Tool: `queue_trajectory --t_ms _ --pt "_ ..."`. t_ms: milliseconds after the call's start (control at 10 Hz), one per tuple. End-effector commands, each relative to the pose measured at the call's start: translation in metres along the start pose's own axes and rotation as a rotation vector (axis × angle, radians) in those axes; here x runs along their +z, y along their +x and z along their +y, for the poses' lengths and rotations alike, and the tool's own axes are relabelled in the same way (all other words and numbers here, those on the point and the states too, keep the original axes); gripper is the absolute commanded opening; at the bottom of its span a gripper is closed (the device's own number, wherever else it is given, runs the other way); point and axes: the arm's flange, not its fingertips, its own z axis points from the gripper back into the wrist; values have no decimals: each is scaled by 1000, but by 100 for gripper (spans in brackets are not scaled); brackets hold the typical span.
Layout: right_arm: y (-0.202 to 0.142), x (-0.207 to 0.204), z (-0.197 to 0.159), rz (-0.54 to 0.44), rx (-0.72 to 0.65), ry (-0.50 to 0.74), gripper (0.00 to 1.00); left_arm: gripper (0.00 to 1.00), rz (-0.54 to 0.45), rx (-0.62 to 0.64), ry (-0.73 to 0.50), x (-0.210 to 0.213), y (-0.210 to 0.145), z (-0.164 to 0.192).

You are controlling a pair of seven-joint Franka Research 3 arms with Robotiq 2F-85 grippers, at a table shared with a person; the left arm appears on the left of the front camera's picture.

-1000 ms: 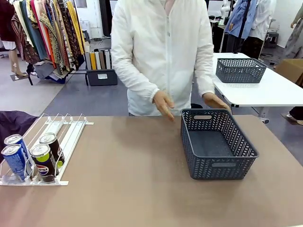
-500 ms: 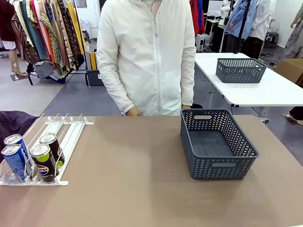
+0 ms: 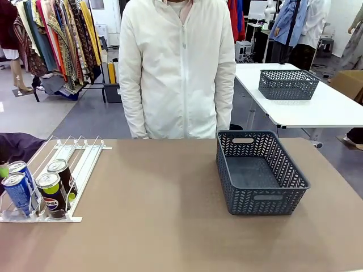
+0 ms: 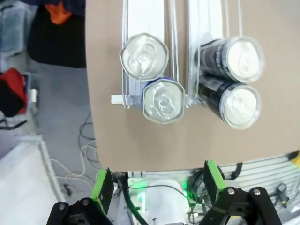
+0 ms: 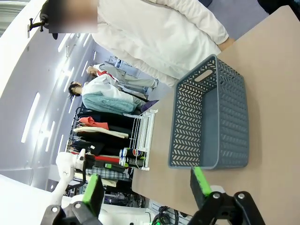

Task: Retrieve and store the cans from the dispenser.
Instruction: Pick up one can from the Automatic Can Dispenser and place it in the middle of the table.

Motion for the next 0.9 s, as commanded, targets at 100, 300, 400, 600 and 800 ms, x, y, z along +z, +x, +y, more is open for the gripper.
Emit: queue_trajectory --t_ms 100,300,400,600,800 --pt "5 0 1 -20 25 22 100 100 -24 71 -11 -30 17 -6" --pt "5 0 1 -20 25 22 100 100 11 92 -36 -52 27 -7" --pt "5 0 1 -20 25 22 100 100 -18 124 1 -62 32 -6" --pt "5 0 1 -20 25 22 100 100 -62 161 12 -80 39 -7" --pt "5 0 1 -20 25 22 100 100 -58 150 2 -86 42 -12"
